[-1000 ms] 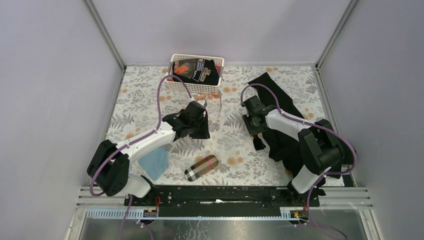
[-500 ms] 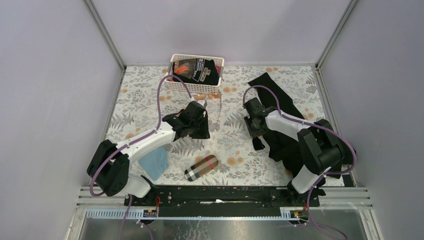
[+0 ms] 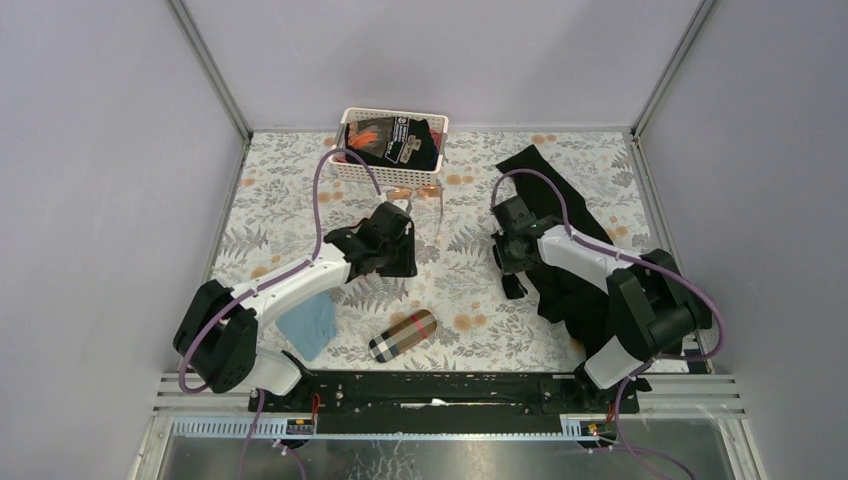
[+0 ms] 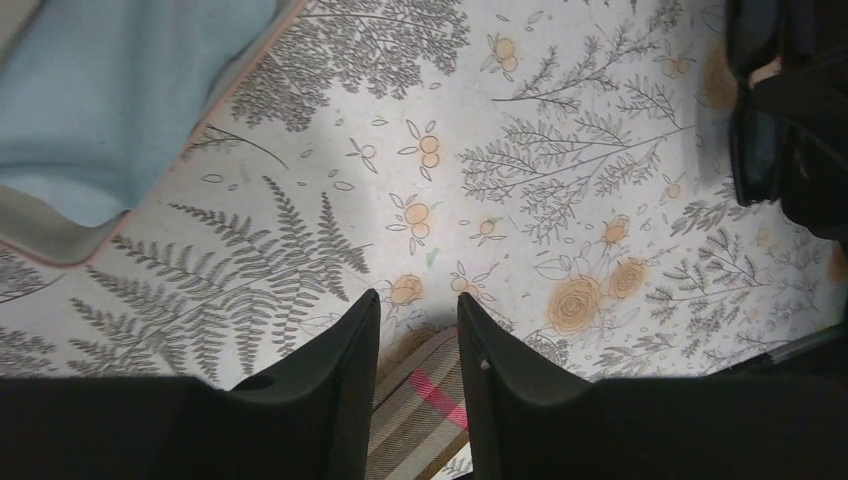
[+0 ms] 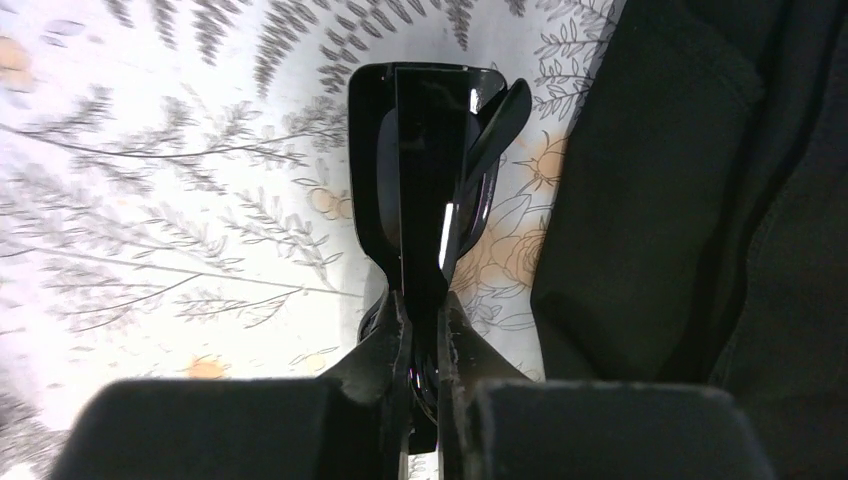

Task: Organize the sunglasses
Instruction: Pick up the sunglasses from the center of the board.

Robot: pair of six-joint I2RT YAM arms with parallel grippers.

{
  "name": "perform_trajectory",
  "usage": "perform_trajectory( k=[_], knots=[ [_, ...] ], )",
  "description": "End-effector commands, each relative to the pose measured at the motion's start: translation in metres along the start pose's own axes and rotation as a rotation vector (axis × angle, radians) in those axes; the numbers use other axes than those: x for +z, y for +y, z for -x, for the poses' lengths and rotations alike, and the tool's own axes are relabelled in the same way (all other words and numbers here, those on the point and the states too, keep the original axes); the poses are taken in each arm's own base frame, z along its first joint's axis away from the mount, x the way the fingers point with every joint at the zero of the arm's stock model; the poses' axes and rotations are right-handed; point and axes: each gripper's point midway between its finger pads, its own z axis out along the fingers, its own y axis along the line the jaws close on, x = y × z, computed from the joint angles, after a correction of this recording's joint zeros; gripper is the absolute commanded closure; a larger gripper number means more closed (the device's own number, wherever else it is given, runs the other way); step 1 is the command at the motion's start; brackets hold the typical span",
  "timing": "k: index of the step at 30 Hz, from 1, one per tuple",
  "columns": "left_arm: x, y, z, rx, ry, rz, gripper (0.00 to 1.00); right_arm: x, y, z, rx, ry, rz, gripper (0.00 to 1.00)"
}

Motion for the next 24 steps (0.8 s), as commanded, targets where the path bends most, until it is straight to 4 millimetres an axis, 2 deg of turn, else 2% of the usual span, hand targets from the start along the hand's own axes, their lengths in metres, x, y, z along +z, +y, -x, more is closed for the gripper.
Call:
perform_trajectory(
  k=[1, 2, 5, 11, 16, 24],
  knots=[
    [-0.020, 0.013, 0.029, 0.022, -0.099, 0.076, 0.60, -0.038, 0.020, 0.035, 0.042, -0.163, 0.137, 1.00],
    [-0.023, 0.016, 0.033, 0.012, -0.104, 0.073, 0.56, -0.046, 0.026, 0.040, 0.049, -0.195, 0.176, 1.00],
    [-0.032, 0.015, 0.044, -0.038, -0.097, 0.001, 0.41, -0.069, 0.059, 0.048, 0.043, -0.256, 0.387, 1.00],
    [-0.050, -0.011, 0.055, -0.133, -0.096, -0.197, 0.12, -0.104, 0.132, 0.040, 0.062, -0.248, 0.888, 1.00],
    [-0.058, -0.023, 0.053, -0.113, -0.096, -0.279, 0.10, -0.117, 0.165, 0.038, 0.130, -0.214, 1.188, 1.00],
    [-0.079, -0.028, 0.047, -0.120, -0.073, -0.491, 0.01, -0.138, 0.180, 0.039, 0.248, -0.172, 1.484, 1.00]
  ],
)
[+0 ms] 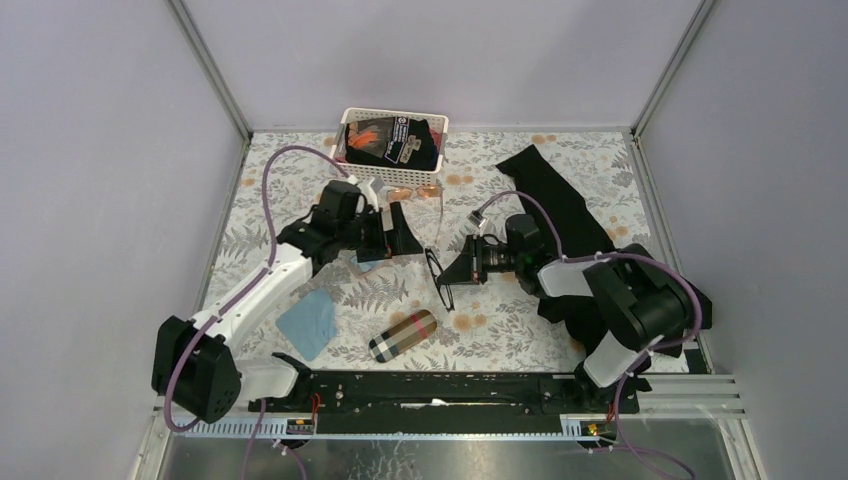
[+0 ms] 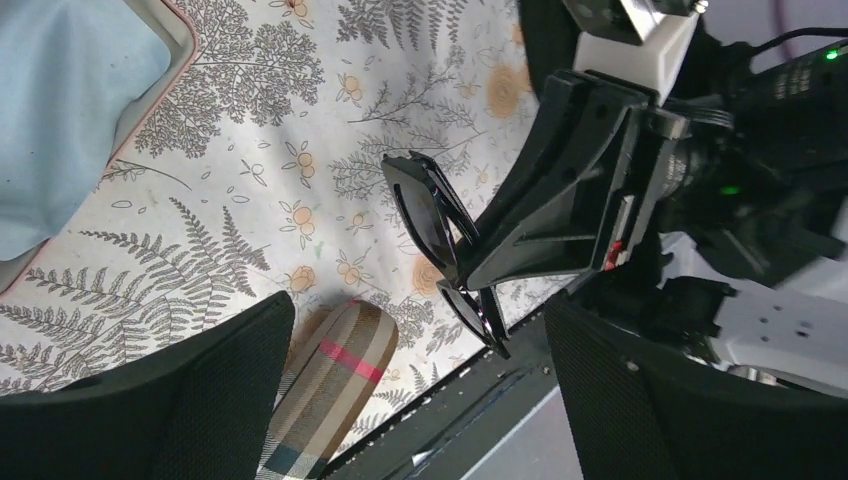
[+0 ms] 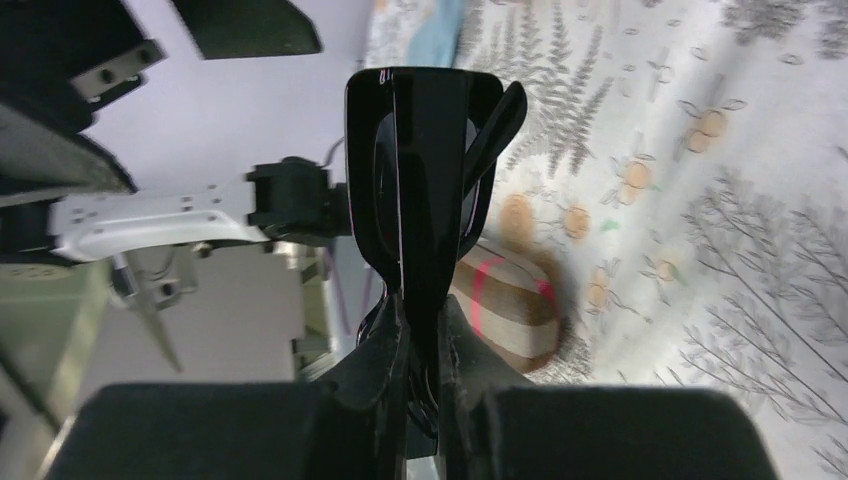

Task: Organize the sunglasses
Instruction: Pick up the sunglasses from the center of the board, then place the sunglasses in the sunglasses case.

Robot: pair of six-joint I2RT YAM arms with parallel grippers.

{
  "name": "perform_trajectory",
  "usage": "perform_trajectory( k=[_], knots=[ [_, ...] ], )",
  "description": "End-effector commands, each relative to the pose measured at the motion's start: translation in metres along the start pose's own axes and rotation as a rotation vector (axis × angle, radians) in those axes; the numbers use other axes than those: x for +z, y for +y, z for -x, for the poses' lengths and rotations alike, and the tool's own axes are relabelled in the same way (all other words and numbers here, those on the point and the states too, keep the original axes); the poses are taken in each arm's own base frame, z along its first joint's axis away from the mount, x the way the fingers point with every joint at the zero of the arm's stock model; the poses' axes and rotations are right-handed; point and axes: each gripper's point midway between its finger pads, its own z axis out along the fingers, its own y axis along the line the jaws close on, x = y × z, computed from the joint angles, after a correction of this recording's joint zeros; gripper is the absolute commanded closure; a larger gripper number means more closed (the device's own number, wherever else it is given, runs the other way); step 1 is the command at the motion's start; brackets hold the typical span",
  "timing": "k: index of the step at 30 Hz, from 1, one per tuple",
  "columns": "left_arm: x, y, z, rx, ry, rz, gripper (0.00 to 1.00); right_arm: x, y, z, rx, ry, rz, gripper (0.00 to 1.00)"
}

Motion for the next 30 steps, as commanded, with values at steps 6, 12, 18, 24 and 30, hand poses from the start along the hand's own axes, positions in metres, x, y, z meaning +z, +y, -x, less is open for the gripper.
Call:
perform_trajectory(
  k=[6, 12, 18, 24, 30],
  knots=[
    [-0.013, -0.025, -0.013, -0.063, 0.065, -0.316, 0.01, -0.005, 0.063, 0.016, 0.065, -0.018, 0.427, 1.00],
    [-0.012, -0.031, -0.019, -0.147, 0.031, -0.414, 0.01, -0.002, 0.057, 0.016, 0.069, -0.013, 0.421, 1.00],
    [-0.003, -0.007, -0.019, -0.277, -0.002, -0.400, 0.01, -0.002, 0.061, 0.017, 0.066, -0.008, 0.428, 1.00],
    [-0.008, -0.008, -0.009, -0.277, -0.041, -0.455, 0.01, -0.004, 0.063, 0.014, 0.068, 0.014, 0.432, 1.00],
    [-0.012, 0.005, -0.008, -0.106, 0.008, -0.295, 0.01, -0.007, 0.065, 0.006, 0.087, 0.077, 0.435, 1.00]
  ],
)
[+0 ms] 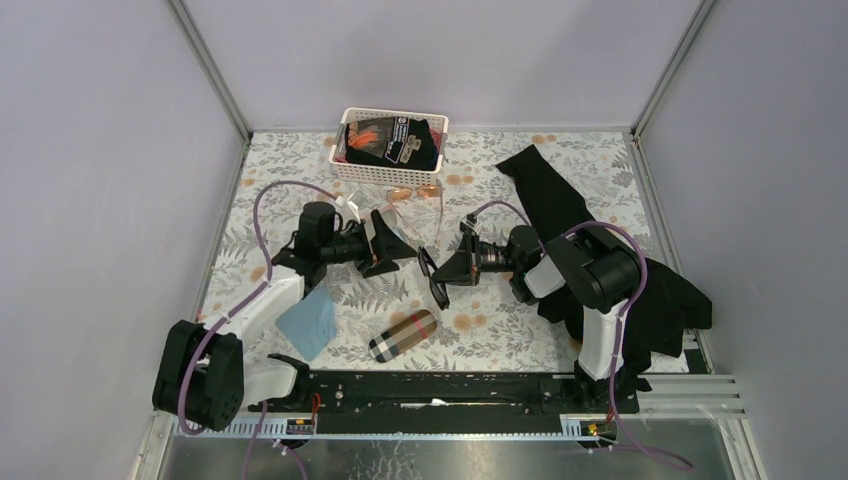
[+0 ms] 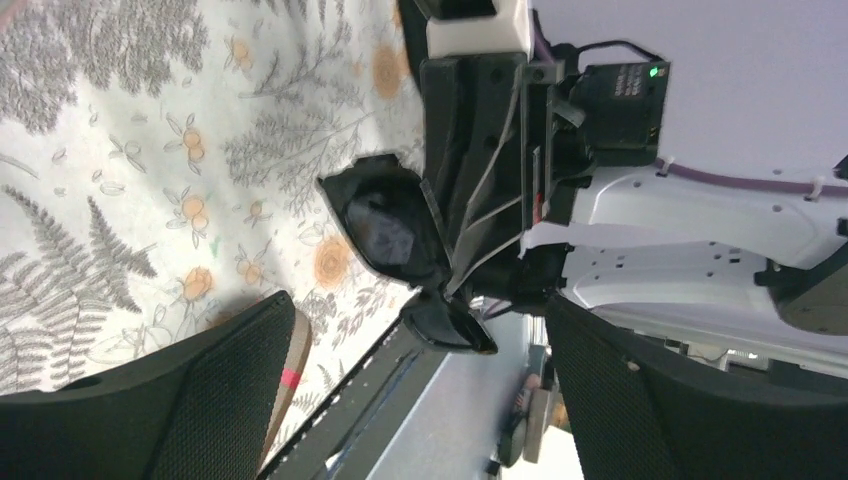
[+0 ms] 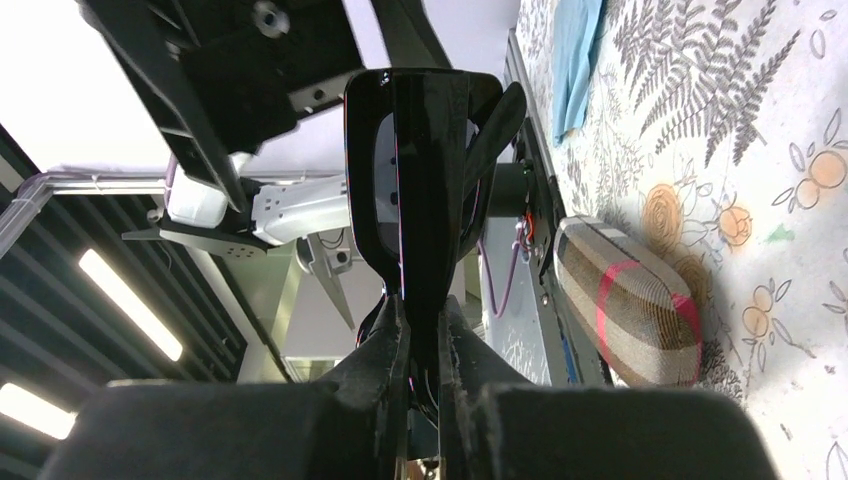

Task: Organize the sunglasses
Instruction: Place the sunglasses in the sunglasses case.

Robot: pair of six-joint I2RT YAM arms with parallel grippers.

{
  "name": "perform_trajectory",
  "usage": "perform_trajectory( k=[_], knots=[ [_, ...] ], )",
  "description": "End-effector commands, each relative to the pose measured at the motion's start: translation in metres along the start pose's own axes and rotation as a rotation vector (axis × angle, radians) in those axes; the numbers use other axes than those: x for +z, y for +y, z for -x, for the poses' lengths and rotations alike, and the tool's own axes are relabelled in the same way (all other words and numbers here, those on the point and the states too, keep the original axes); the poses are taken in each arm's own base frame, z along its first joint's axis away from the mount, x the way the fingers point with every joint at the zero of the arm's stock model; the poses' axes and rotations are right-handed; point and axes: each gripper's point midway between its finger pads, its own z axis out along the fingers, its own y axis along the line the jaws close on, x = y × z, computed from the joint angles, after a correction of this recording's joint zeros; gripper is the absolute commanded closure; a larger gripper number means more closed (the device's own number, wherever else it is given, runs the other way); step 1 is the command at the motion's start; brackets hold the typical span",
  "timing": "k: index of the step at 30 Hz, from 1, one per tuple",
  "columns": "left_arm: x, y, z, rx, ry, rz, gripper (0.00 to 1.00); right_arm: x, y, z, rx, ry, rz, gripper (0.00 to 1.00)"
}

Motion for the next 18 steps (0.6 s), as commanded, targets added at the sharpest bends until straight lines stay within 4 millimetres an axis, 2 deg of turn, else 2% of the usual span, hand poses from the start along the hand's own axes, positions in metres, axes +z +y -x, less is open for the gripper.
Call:
perform_trajectory(
  k=[1, 4, 7, 10, 12, 14, 16, 18],
  knots=[
    [-0.012, -0.009, 0.011, 0.209, 0.032, 0.096, 0.01, -0.003, 0.037, -0.009, -0.196, 0.077, 0.111, 1.00],
    [-0.021, -0.025, 0.013, 0.348, 0.067, 0.141, 0.01, -0.005, 0.034, -0.015, -0.184, 0.108, 0.104, 1.00],
    [-0.025, -0.048, 0.007, 0.610, 0.083, 0.196, 0.01, -0.007, 0.032, -0.020, -0.175, 0.138, 0.099, 1.00],
    [-0.026, -0.062, -0.001, 0.845, 0.067, 0.233, 0.02, -0.010, 0.032, -0.026, -0.170, 0.162, 0.094, 1.00],
    [-0.026, -0.070, 0.000, 0.963, 0.033, 0.227, 0.01, -0.011, 0.030, -0.029, -0.161, 0.168, 0.089, 1.00],
    [-0.027, -0.079, 0.013, 1.006, -0.036, 0.240, 0.01, -0.012, 0.028, -0.030, -0.154, 0.167, 0.080, 1.00],
    [-0.027, -0.085, 0.028, 0.974, -0.084, 0.290, 0.01, -0.012, 0.024, -0.030, -0.145, 0.160, 0.063, 1.00],
    [-0.024, -0.075, 0.039, 0.876, -0.082, 0.395, 0.01, -0.011, 0.017, -0.027, -0.128, 0.142, 0.022, 1.00]
  ],
)
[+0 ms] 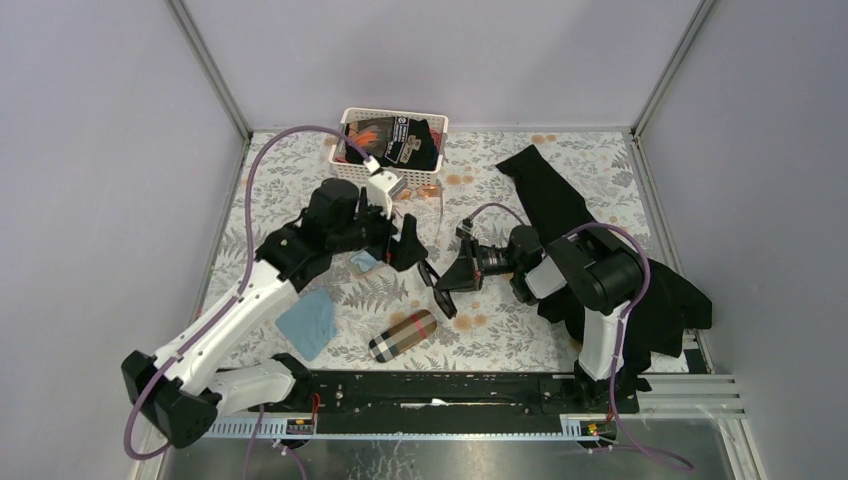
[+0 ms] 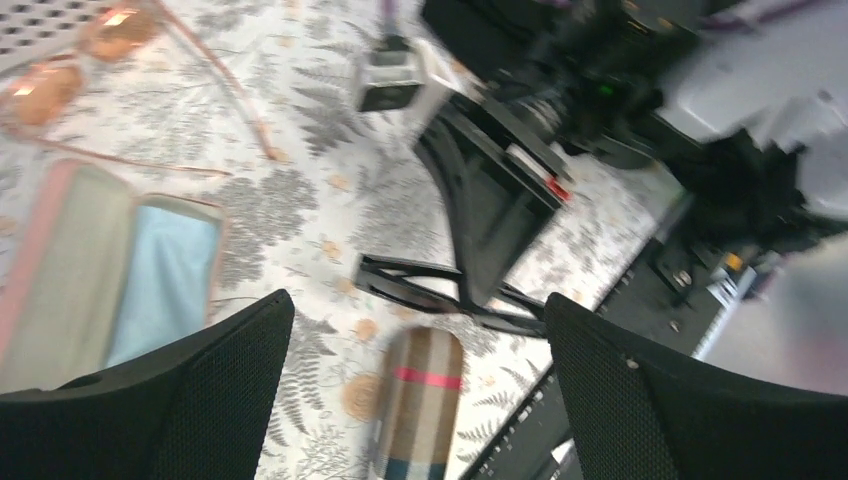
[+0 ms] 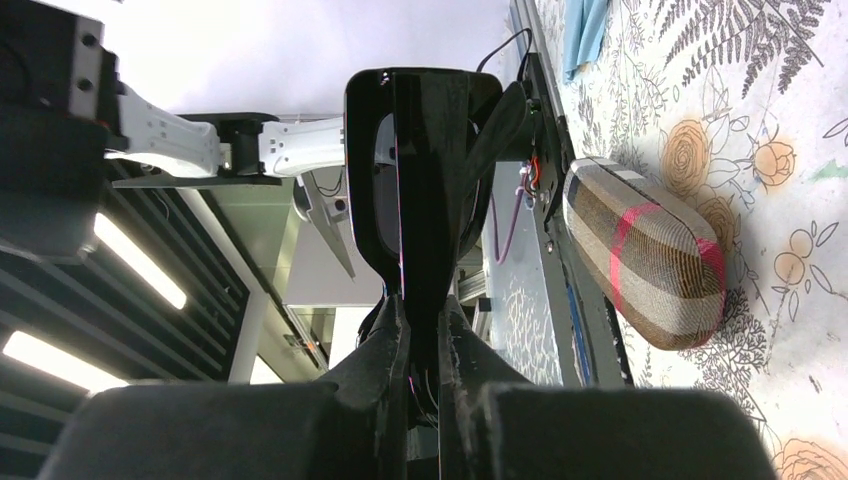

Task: Organize the sunglasses
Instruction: Place the sunglasses in the sunglasses case.

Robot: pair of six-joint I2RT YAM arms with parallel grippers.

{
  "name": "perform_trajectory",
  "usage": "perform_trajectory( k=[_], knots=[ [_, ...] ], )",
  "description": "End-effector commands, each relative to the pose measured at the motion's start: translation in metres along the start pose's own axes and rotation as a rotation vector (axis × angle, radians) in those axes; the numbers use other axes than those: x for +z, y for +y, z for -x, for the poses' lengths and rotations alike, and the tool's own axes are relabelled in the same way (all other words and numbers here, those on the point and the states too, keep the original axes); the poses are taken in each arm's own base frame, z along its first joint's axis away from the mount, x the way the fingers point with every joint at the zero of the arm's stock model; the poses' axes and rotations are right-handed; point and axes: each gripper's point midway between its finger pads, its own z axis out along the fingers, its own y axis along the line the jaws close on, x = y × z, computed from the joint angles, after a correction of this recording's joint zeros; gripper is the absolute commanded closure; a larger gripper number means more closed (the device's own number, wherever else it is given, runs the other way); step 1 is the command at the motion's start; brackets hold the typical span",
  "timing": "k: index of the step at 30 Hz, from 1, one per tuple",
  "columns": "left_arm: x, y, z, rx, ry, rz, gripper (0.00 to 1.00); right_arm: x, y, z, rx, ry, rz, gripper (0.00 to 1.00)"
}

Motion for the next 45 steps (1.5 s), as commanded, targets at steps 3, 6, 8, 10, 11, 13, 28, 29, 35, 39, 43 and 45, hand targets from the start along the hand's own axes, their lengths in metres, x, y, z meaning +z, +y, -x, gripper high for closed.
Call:
perform_trajectory(
  k=[3, 6, 8, 10, 11, 13, 28, 29, 35, 39, 43, 45],
  knots=[
    [0.017, 0.053, 0.002, -0.231, 0.160, 0.328, 0.01, -0.004, -0.014, 0.007, -0.132, -0.054, -0.167, 1.00],
    [0.036, 0.037, -0.007, -0.473, 0.249, 0.279, 0.01, -0.024, -0.056, 0.030, -0.305, -0.138, -0.568, 1.00],
    [0.045, 0.028, -0.011, -0.598, 0.253, 0.243, 0.01, -0.028, -0.055, 0.037, -0.346, -0.151, -0.626, 1.00],
    [0.049, 0.028, -0.015, -0.689, 0.223, 0.259, 0.01, -0.031, -0.059, 0.041, -0.359, -0.154, -0.663, 1.00],
    [0.050, 0.032, -0.015, -0.725, 0.192, 0.282, 0.01, -0.032, -0.062, 0.042, -0.359, -0.156, -0.680, 1.00],
    [0.051, 0.041, -0.019, -0.798, 0.139, 0.328, 0.01, -0.032, -0.063, 0.044, -0.375, -0.169, -0.688, 1.00],
    [0.099, 0.054, -0.063, -1.024, 0.185, 0.324, 0.05, -0.028, -0.067, 0.039, -0.412, -0.184, -0.715, 1.00],
    [0.101, 0.055, -0.067, -1.029, 0.192, 0.333, 0.06, -0.028, -0.067, 0.039, -0.413, -0.185, -0.716, 1.00],
    [0.116, 0.057, -0.080, -1.053, 0.226, 0.354, 0.11, -0.024, -0.063, 0.038, -0.427, -0.185, -0.713, 1.00],
    [0.127, 0.057, -0.090, -1.072, 0.249, 0.373, 0.17, -0.020, -0.059, 0.038, -0.439, -0.185, -0.707, 1.00],
    [0.132, 0.058, -0.102, -1.068, 0.276, 0.405, 0.23, -0.018, -0.056, 0.039, -0.445, -0.193, -0.704, 1.00],
    [0.134, 0.057, -0.105, -1.062, 0.284, 0.408, 0.25, -0.018, -0.055, 0.038, -0.444, -0.194, -0.700, 1.00]
  ],
)
